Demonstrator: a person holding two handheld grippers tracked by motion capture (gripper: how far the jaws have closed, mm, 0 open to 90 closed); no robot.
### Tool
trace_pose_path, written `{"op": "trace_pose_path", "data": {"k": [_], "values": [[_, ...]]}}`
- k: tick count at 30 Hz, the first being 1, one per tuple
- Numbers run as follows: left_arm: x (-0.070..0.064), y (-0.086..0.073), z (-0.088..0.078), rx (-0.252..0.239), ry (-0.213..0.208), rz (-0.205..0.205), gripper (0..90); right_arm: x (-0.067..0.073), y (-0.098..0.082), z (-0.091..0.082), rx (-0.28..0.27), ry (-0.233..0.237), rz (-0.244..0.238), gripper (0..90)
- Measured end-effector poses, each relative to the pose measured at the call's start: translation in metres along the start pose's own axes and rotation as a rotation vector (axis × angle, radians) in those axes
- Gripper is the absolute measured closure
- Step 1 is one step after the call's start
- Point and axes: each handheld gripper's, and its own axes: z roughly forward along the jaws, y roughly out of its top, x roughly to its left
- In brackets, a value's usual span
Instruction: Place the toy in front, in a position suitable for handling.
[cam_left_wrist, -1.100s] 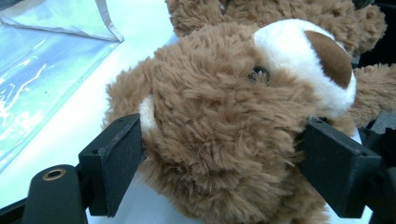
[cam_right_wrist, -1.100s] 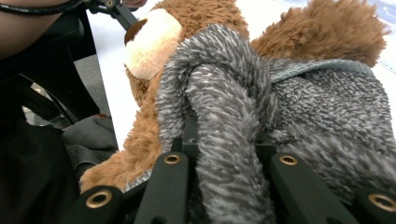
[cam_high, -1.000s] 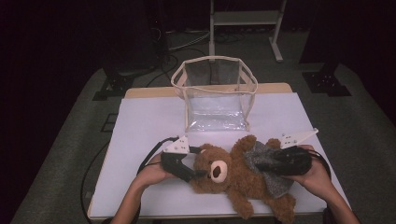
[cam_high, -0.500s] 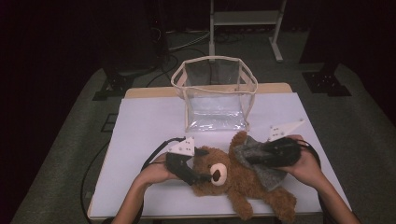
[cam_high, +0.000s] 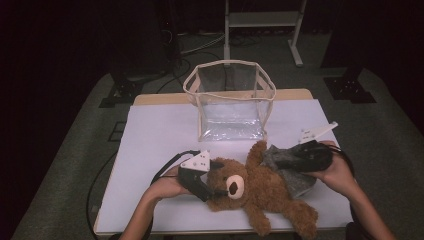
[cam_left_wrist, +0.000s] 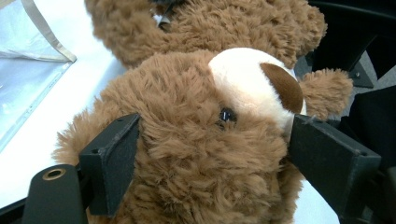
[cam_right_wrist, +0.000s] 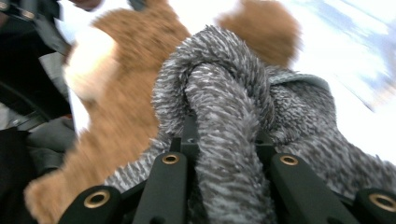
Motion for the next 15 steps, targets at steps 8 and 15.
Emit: {"op": "trace_pose_path", "data": {"k": [8, 15], "values": [[0.001, 0.0, -0.001, -0.003, -0.007, -0.001, 17.5, -0.015, -0.034, -0.029, -0.027, -0.036, 0.095, 74.2], [0.002, 0.0, -0.002, -0.004, -0.007, -0.006, 17.5, 0.008, -0.005, -0.015, -0.027, 0.03, -0.001, 74.0]]}}
